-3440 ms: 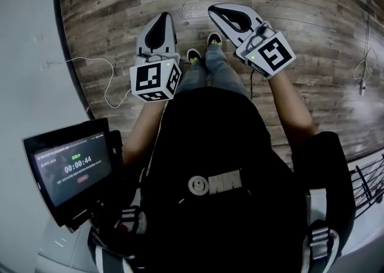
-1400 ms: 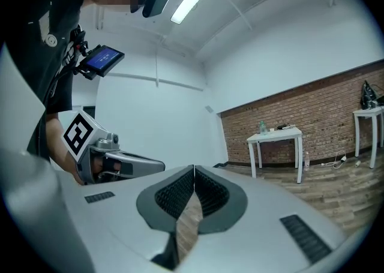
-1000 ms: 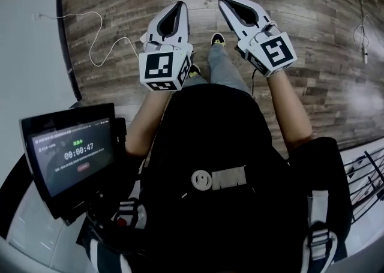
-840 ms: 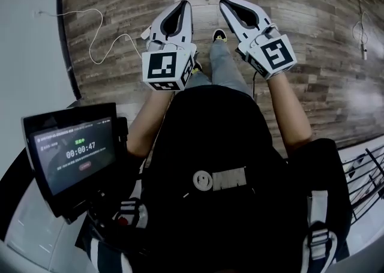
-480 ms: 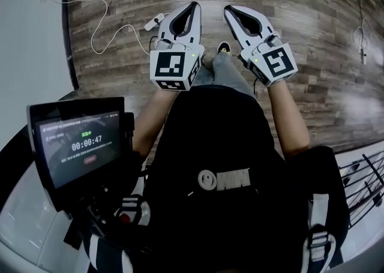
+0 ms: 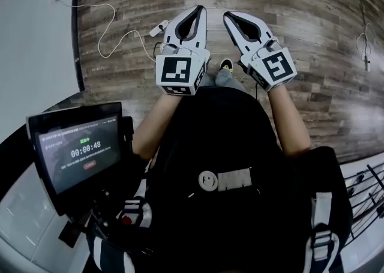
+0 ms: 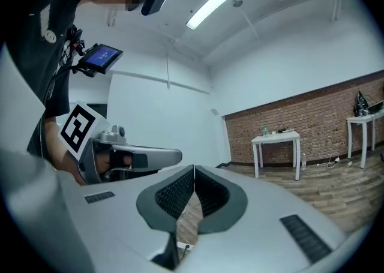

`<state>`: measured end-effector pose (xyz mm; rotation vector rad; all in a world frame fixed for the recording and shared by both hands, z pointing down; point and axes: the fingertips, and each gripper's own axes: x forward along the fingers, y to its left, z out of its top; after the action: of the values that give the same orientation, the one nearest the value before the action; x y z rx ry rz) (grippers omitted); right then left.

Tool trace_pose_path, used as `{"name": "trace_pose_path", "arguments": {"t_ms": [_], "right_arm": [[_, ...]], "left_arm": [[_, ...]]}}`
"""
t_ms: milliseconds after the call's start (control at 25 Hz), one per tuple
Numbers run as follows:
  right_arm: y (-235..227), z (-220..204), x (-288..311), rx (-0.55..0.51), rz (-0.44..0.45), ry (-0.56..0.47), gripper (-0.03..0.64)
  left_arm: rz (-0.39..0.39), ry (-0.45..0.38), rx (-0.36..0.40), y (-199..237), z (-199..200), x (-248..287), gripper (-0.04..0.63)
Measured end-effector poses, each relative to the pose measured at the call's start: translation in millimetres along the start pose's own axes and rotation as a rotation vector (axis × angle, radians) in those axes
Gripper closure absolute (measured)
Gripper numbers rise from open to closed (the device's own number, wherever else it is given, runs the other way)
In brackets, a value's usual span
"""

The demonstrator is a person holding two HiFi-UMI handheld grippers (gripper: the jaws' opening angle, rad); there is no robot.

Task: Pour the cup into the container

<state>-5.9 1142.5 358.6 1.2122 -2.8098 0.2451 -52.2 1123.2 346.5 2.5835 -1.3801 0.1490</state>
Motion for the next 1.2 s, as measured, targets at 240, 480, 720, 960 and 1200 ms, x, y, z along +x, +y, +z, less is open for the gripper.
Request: {"name": "trace_pose_path", "arguments": {"t_ms": [240, 480, 720, 960, 1200], "right_arm": [[-1, 7, 1, -0.013, -0.017, -0.025, 0.609], [-4, 9, -1, -0.017, -0.031, -0.036, 0.609], [-3, 8, -1, -0.016, -0.032, -0.033, 0.609], [-2, 8, 2, -0.019, -0.016, -0.033, 0.609], [-3, 10, 4, -0.035, -0.006, -0.038, 0.609]], "left_arm": [[-0.005, -0.008, 0.001, 5, 4, 1, 0.598], [-0.024, -0.021, 0.007, 1, 6, 4, 0.598], [-0.027, -0.03, 0.015, 1, 7, 6, 0.598], [-0.02, -0.034, 0.016, 2, 8, 7, 0.598], [-0.016, -0.041, 0.017, 3, 9, 8, 0.598]]}}
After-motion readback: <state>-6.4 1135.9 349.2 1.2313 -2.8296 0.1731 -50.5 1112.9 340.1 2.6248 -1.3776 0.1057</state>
